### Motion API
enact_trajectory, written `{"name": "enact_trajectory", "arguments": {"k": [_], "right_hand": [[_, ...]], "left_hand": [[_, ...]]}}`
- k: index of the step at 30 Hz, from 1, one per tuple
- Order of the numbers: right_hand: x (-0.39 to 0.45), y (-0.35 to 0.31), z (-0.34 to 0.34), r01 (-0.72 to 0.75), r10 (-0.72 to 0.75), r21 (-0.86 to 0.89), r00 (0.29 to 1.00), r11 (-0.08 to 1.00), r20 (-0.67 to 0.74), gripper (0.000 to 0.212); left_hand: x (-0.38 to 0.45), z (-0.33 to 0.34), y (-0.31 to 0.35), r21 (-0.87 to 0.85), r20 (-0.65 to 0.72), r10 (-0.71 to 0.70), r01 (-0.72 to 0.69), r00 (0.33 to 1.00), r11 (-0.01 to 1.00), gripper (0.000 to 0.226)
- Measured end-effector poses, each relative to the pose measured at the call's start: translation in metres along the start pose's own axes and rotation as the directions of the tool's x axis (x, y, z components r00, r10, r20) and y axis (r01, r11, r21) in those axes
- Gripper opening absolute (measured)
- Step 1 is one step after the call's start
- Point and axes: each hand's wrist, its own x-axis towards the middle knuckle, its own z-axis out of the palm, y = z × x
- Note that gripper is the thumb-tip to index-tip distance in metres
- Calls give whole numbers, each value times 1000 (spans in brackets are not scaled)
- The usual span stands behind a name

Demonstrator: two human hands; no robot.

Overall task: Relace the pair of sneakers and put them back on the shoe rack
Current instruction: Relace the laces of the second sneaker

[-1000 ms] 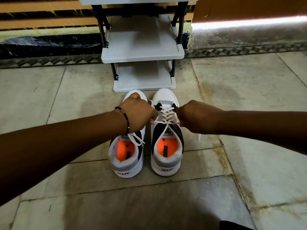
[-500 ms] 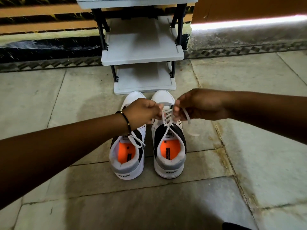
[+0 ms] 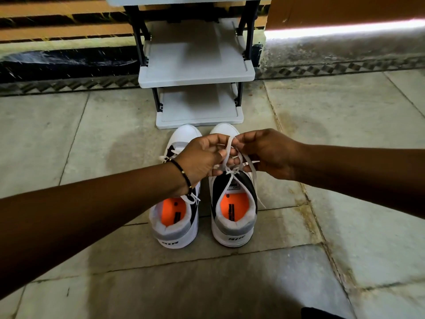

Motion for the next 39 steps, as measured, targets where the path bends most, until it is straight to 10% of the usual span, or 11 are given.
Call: {"name": "enact_trajectory", "arguments": {"k": [20, 25, 33, 39], "right_hand": [[0, 1, 2, 58, -51, 52, 989, 997, -139, 13], [-4, 0, -2, 289, -302, -250, 953, 924, -11, 10], [-15, -16, -6, 481, -387, -769, 862, 421, 327, 22], [-11, -12, -5, 414, -468, -698, 874, 584, 127, 15]], "left_hand": [[4, 0, -13, 111, 79, 122, -130, 989, 985, 24], [6, -1, -10, 8, 93, 25, -26, 995, 1000, 11], [6, 3, -16, -78, -12, -55, 54, 998, 996, 8], [5, 5, -13, 6, -82, 32, -31, 996, 999, 4]]}}
